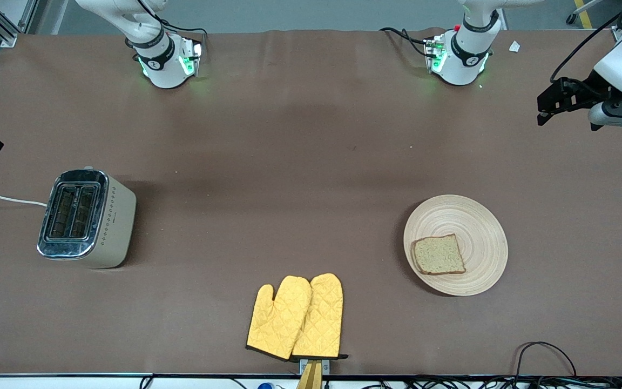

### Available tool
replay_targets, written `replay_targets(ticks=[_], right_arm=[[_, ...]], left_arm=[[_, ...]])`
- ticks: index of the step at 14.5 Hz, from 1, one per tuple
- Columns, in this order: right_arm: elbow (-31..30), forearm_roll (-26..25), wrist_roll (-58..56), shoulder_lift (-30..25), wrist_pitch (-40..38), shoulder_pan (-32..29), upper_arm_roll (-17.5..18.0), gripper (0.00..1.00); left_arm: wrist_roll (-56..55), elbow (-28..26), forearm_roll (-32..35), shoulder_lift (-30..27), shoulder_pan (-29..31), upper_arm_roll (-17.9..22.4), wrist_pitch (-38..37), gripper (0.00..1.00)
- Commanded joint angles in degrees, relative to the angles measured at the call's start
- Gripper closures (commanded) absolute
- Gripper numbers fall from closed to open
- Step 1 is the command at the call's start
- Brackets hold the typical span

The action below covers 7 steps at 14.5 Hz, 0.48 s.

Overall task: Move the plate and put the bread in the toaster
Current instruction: 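Move the left gripper down to the wooden plate's rim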

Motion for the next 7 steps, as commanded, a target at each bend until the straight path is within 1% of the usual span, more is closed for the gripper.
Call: replay_targets(ticks=[1,2,3,4,5,6,7], right_arm=[[2.0,0.1,0.1,1.0,-1.0,-0.7,0.3,0.00],[2.0,0.1,0.1,1.0,-1.0,-0.7,0.3,0.00],[1.9,0.1,0.1,0.9,-1.1,-0.6,0.4,0.00],[1.8,0.1,0.1,1.0,-1.1,-0.6,0.3,0.00],[1.8,0.1,0.0,1.0,-1.1,-0.7,0.3,0.00],[1.8,0.1,0.0,1.0,-1.1,-0.7,0.3,0.00],[1.7,0.1,0.0,1.0,-1.1,-0.7,0.3,0.00]], left_arm=[[0.4,1.5,0.3,1.2,0.7,-0.2,-0.1,0.00],[0.4,1.5,0.3,1.9,0.7,-0.2,0.0,0.00],[0.4,3.2,0.4,3.6,1.0,-0.1,0.0,0.00],[1.1,6.5,0.3,6.9,1.9,-0.1,0.0,0.00],[1.2,8.7,0.0,9.7,3.6,-0.2,-0.1,0.00],[1.0,9.7,-1.7,12.5,4.9,-0.3,0.0,0.00],[0.0,9.9,-5.4,14.8,6.0,-0.2,0.3,0.00]])
